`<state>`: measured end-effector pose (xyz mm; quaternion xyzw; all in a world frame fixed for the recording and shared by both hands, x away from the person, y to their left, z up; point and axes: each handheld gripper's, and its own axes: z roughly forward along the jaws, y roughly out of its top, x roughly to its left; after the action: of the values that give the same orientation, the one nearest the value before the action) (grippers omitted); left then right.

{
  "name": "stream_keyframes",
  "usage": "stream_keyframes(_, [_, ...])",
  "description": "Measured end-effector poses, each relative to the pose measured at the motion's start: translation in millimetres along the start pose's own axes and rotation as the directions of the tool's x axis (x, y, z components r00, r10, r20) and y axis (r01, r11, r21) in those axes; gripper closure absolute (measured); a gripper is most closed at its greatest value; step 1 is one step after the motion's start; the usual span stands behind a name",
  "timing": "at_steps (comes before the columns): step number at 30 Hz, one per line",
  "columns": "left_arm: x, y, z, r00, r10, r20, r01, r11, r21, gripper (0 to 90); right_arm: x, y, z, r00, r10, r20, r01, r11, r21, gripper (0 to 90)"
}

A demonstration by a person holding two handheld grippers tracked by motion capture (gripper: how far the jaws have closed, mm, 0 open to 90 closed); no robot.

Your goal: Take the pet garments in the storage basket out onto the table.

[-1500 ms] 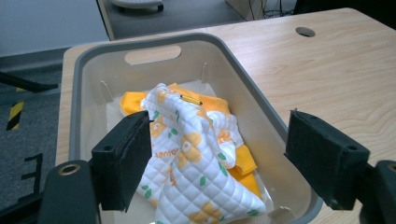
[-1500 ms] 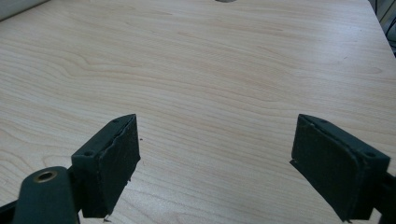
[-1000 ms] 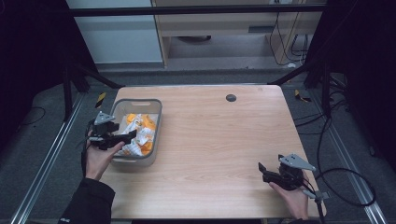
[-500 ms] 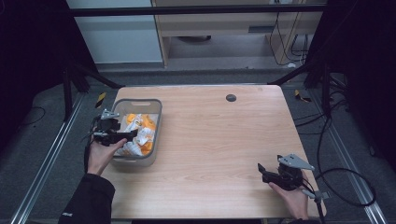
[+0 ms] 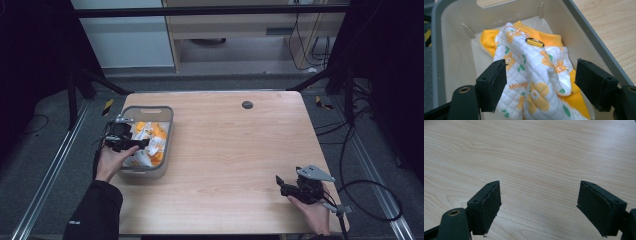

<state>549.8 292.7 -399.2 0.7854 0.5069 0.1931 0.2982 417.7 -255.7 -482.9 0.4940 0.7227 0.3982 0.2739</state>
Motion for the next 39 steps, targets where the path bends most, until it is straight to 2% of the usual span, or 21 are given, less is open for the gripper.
stream_keyframes(15, [2.3,3.1,12.6,0.9996,-0.021,0.018,0.02,0.9973,0.071,28.7,0.4,-0.3,1.5,1.0,-0.001,-0.005,0.001,1.0,0.012,18.7])
stream_keyframes(25, [2.9,3.2,19.0,0.9998,-0.02,0.005,0.02,0.9923,0.122,31.1,0.3,-0.3,1.7,0.9999,-0.008,-0.007,0.008,1.0,0.014,18.6])
stream_keyframes(28, [4.2,0.8,22.1,0.9998,-0.017,0.012,0.015,0.9889,0.148,33.3,0.9,-0.2,1.6,0.9999,-0.006,-0.012,0.006,1.0,0.015,18.7])
stream_keyframes(35, [6.2,-1.2,26.1,0.9993,-0.03,0.022,0.026,0.9852,0.169,38.4,0.9,-0.3,2.4,0.9999,-0.011,-0.013,0.012,1.0,0.017,18.7])
stream_keyframes(39, [5.5,-1.6,29.1,0.9991,-0.031,0.031,0.024,0.9815,0.19,45.0,0.9,-0.3,2.5,0.9998,-0.012,-0.014,0.012,1.0,0.017,18.6])
